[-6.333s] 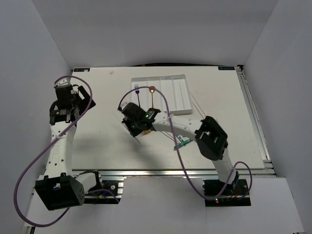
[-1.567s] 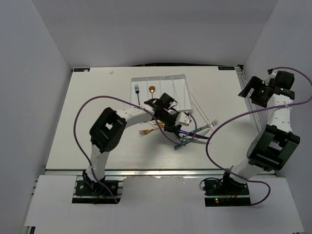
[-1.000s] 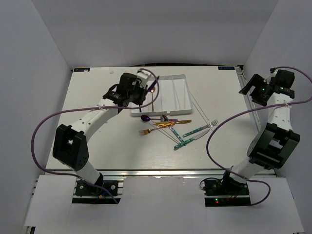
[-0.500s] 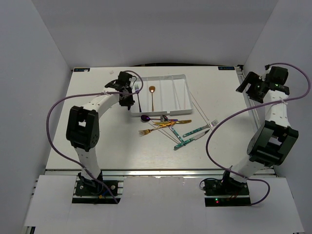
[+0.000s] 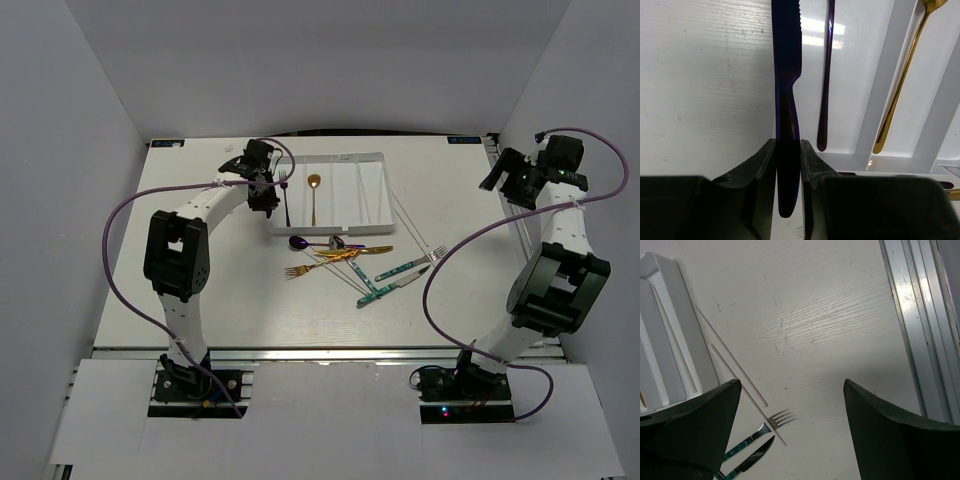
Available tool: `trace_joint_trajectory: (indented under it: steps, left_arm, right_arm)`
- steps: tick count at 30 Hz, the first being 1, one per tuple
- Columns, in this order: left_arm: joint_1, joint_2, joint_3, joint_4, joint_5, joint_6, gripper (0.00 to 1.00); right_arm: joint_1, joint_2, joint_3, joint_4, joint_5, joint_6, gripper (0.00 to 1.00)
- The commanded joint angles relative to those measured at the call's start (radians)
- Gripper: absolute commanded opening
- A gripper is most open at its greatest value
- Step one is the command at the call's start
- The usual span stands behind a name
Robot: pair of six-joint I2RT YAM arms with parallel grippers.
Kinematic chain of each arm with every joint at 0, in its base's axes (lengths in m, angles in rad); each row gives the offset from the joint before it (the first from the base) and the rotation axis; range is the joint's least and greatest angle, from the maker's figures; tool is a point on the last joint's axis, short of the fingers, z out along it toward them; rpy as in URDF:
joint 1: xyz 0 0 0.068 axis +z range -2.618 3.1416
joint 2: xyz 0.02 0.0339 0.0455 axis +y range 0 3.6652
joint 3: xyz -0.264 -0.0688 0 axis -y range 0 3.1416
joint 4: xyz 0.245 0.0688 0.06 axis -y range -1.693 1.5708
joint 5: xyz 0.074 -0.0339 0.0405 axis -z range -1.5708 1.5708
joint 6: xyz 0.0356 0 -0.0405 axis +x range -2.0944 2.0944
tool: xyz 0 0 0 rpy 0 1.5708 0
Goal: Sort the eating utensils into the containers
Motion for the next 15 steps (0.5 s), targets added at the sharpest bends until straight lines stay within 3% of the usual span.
trace_joint_trajectory:
  steps: [1,8,15]
  left_arm:
    - [-0.016,-0.091,-0.01,0.121,-0.003,-0.003,0.0]
    - [-0.063,-0.145,-0.102,0.227,-0.131,0.079,0.0]
    - [-0.085,-0.111,-0.118,0.29,-0.123,0.132,0.0]
  right_arm:
    - [0.003,0.01,0.04,0.027,0.003,-0.017,0.89]
    - [0.006,0.012,0.029,0.036,-0.003,-0.011,0.89]
    - [0.006,0.001,0.022,0.039,0.003,-0.012,0.89]
